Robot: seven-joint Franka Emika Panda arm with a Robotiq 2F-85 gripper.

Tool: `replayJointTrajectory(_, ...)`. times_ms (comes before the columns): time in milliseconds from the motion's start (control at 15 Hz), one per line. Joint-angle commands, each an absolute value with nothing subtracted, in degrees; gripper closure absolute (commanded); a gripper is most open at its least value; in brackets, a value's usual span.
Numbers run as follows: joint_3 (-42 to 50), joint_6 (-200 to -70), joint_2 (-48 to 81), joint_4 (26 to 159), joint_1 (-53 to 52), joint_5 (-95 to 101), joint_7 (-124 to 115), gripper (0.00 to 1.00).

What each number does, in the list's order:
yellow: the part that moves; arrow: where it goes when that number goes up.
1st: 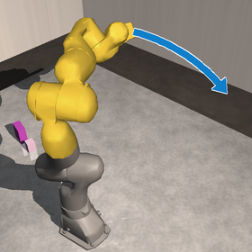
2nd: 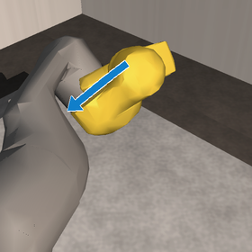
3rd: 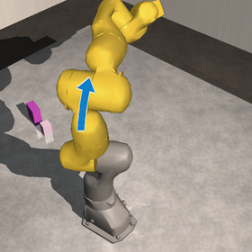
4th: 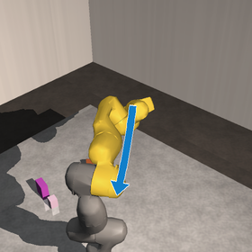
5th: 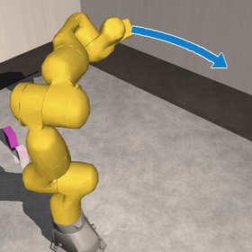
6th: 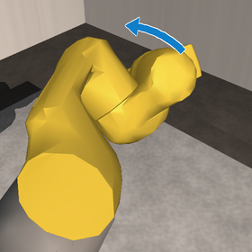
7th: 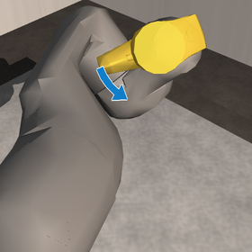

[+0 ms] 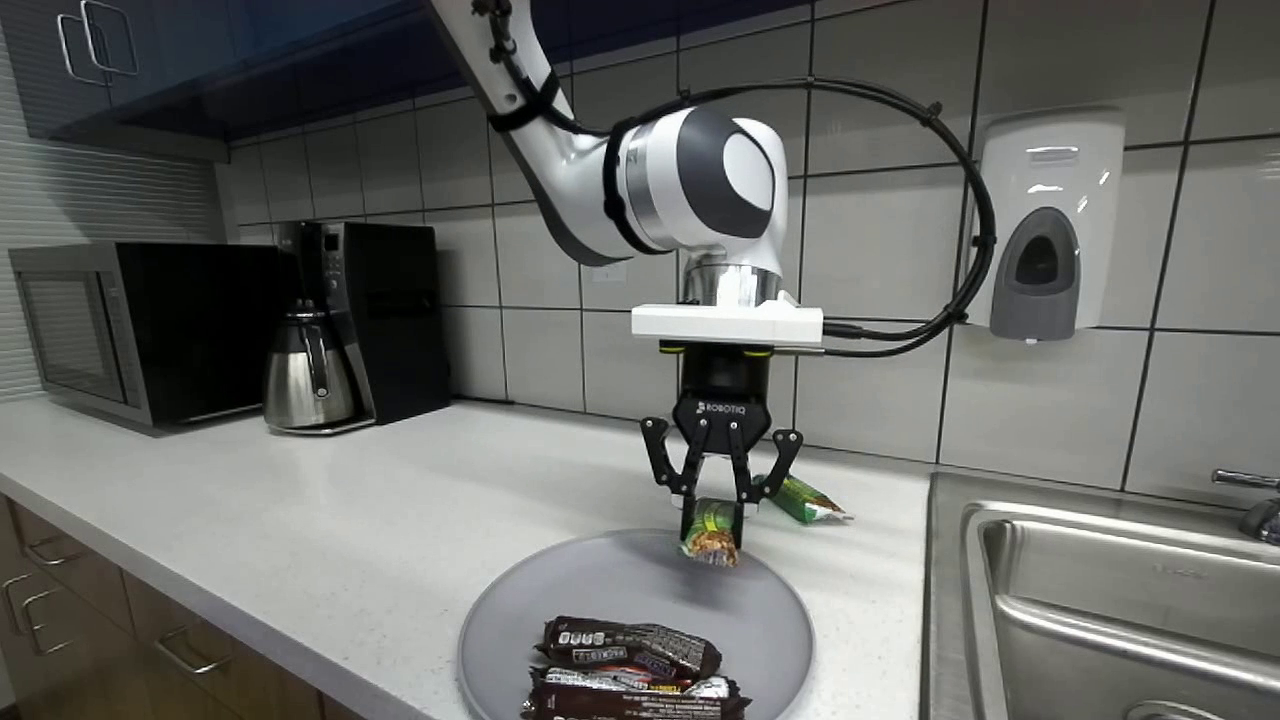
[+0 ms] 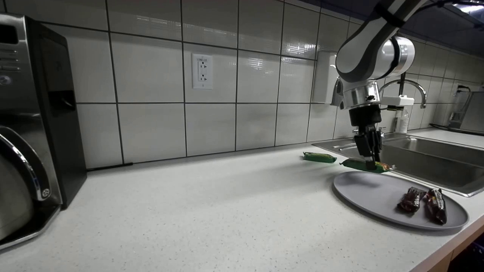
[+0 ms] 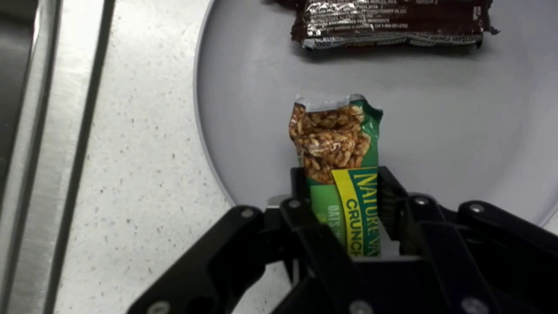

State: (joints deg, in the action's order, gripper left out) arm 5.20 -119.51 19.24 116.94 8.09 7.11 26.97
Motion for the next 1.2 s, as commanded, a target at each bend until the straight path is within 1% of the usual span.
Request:
replayJointTrajectory(0, 5.33, -120.61, 16.91, 119.76, 8.99, 8.05, 25.78, 0.84)
replayJointTrajectory(1133, 5.88, -120.64, 19.22, 119.11, 9.3, 8.01, 25.56, 0.84)
